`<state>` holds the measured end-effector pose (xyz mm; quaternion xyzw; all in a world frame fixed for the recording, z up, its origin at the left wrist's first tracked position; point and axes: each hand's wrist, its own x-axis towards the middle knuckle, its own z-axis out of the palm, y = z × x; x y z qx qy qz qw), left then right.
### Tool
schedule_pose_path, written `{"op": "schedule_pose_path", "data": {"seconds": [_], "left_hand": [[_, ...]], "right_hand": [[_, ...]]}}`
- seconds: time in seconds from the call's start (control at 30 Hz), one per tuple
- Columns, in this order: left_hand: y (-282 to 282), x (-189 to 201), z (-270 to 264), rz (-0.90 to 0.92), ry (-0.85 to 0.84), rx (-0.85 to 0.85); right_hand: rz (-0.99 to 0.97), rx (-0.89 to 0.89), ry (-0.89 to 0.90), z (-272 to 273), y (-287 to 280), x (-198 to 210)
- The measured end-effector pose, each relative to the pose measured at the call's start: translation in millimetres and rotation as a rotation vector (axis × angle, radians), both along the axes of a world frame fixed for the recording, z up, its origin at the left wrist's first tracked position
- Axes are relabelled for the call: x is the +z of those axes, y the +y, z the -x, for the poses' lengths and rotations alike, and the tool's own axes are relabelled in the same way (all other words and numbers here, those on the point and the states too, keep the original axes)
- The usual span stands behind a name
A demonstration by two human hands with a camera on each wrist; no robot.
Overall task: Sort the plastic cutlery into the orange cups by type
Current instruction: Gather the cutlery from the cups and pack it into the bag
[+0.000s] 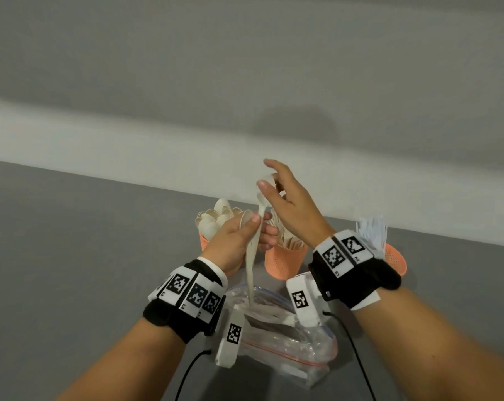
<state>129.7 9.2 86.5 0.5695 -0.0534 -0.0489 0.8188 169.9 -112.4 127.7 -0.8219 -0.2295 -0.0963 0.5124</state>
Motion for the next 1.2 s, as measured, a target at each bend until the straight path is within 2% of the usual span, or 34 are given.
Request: {"op": "schedule_pose_path", "data": {"seconds": [0.17,0.3,0.5,0.57,0.63,0.73,0.8,0.87,1.0,1.1,1.2], "left_hand": [[9.2,8.6,0.9,0.031,0.079,0.055],[15.6,16.6,4.8,0.104,0.108,0.033],[19.3,12.8,3.4,-0.080,0.174,0.019],[26.3,8.7,-0.2,-0.156,0.113,0.037],[31.3,8.8,-5.1,-0.135,0.078,0.060],[48.3,12.9,-15.6,-0.102,0.082,0.195],[67.0,14.6,-23.2,-0.198,0.027,0.311],[83.0,10.5,-29.1,-0.335,-0.015,0.387],[92.3,-15.1,-42.0,-0.650,0.009,0.286],[87.7,-33.8,-49.4,-0.720,0.018,0.119],[85.3,-45.6,-56.4,-0.769,-0.017,0.138]], "right_hand": [[0.029,0.000,-0.068,7.2,8.9,7.0],[-0.022,0.118,0.072,14.8,16.3,2.4],[0.139,0.070,0.119,20.8,36.0,-12.7],[0.141,0.061,0.143,18.3,37.1,-10.9],[0.118,0.093,0.147,15.1,39.1,-6.4],[0.035,-0.022,0.054,2.5,38.3,1.9],[-0.056,-0.171,-0.064,-5.0,34.2,7.7],[-0.035,-0.289,-0.256,-9.5,31.3,8.6],[0.142,-0.266,-0.451,-10.2,41.0,-9.0],[0.226,-0.203,-0.517,-10.4,50.7,-19.2],[0.261,-0.154,-0.569,-11.2,58.0,-23.0]]}}
